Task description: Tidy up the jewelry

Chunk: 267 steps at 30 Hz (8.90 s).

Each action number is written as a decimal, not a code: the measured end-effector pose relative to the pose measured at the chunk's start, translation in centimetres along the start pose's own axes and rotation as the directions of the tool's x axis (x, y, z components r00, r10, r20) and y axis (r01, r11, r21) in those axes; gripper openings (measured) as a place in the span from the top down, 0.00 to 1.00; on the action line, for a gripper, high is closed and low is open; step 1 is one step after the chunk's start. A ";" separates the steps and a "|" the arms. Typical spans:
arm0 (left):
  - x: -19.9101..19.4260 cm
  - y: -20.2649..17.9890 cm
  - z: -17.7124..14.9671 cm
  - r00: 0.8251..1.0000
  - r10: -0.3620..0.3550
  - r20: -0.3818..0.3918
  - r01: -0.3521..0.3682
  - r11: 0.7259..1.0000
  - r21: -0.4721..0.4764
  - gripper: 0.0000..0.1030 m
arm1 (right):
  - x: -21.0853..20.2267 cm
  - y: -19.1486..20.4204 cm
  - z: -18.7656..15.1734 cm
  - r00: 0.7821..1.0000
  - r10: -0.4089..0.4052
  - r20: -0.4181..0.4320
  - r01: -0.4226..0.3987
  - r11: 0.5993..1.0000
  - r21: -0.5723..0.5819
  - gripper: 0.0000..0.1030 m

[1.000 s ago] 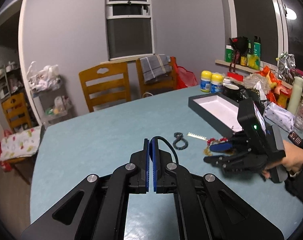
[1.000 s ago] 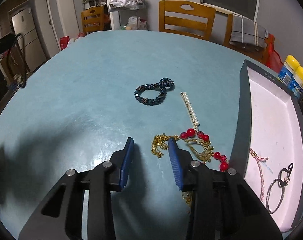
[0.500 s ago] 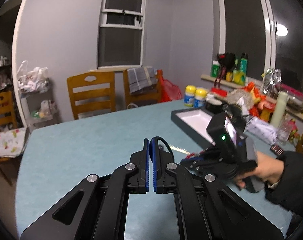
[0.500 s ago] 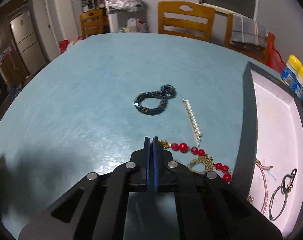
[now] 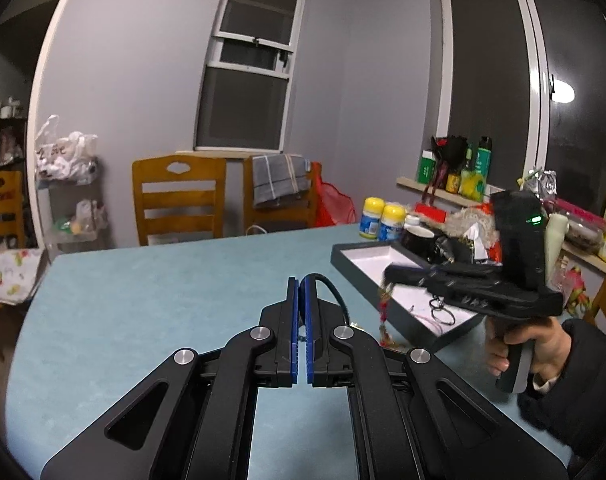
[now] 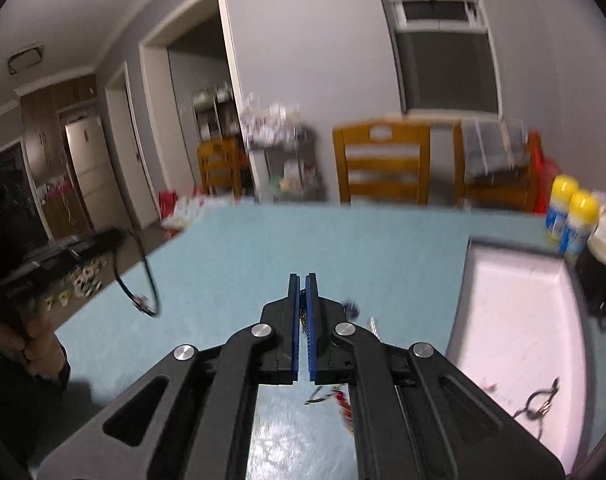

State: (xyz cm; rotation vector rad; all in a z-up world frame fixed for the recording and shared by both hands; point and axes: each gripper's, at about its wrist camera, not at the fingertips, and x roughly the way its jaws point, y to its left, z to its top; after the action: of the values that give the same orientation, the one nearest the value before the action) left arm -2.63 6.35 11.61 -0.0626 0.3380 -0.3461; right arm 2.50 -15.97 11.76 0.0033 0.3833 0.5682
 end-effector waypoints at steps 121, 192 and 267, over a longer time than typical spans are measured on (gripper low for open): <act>22.6 -1.8 -4.5 0.828 0.172 -0.534 -0.130 0.985 0.115 0.18 | -3.4 -14.4 -3.6 0.918 -0.382 -0.109 0.396 0.900 0.183 0.12; 13.2 3.7 3.8 0.971 0.066 -0.230 -0.099 0.986 -0.134 0.87 | 14.5 -4.2 -1.7 0.848 -0.199 -0.492 0.143 0.978 -0.149 0.93; 19.0 7.2 -3.2 0.841 0.249 -0.481 -0.290 0.957 -0.012 0.87 | 14.0 1.9 -8.1 0.878 -0.173 -0.445 0.079 0.972 -0.222 0.93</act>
State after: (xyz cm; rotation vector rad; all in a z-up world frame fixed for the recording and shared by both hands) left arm 15.39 6.57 1.80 -0.0104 0.8441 -0.0582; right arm 9.42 -7.84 -0.52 -0.3544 0.7866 0.4705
